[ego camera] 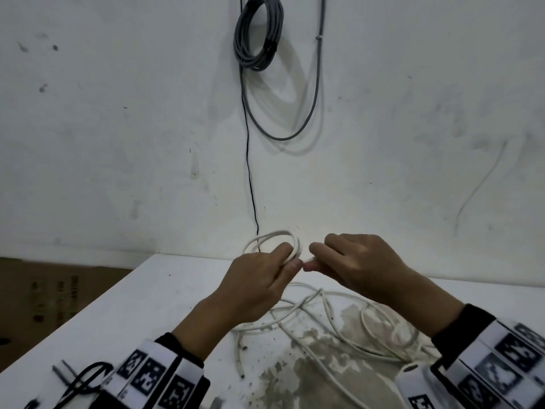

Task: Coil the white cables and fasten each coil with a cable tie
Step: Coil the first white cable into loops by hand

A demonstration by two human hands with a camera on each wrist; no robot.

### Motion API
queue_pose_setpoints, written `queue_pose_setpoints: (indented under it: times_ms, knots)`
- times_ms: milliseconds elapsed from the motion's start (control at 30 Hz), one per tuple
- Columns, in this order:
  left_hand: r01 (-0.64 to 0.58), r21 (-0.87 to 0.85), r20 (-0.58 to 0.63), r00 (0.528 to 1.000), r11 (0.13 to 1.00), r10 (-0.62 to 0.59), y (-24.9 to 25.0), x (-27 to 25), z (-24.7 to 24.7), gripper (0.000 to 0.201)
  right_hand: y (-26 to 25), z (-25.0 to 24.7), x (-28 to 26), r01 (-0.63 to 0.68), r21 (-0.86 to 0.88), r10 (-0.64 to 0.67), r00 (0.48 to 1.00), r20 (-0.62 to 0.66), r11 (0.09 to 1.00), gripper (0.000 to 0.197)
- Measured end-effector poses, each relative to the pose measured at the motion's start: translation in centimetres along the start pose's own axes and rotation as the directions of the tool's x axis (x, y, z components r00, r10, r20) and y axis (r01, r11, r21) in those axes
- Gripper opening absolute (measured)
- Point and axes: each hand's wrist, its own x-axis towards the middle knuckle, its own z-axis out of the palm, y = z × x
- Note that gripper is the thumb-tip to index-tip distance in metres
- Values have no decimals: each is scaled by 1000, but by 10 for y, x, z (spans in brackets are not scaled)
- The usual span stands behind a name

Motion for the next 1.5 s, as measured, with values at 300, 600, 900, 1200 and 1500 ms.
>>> queue_pose_setpoints:
  times_ms: [300,600,900,1200,1500]
  knots:
    - [101,233,94,988,967,-126,-13,-6,-4,18,-4,19,-17,-296,153,291,955,54,943,22]
    - [256,-838,175,962,481,-209,8,-4,-18,33,-11,26,-3,-516,522,417,857,305,679,23]
    - [245,-904,314,936,-350,-156,13,1,-32,30,-28,-3,25,-590,800,510,659,553,-106,38]
    - [297,-897,368,912,-327,-181,14,0,-32,28,-40,3,28,-559,779,719,662,213,284,19]
    - [235,-935,307,911,-266,-274,18,3,-28,29,-42,8,31,-615,740,733,631,255,273,19]
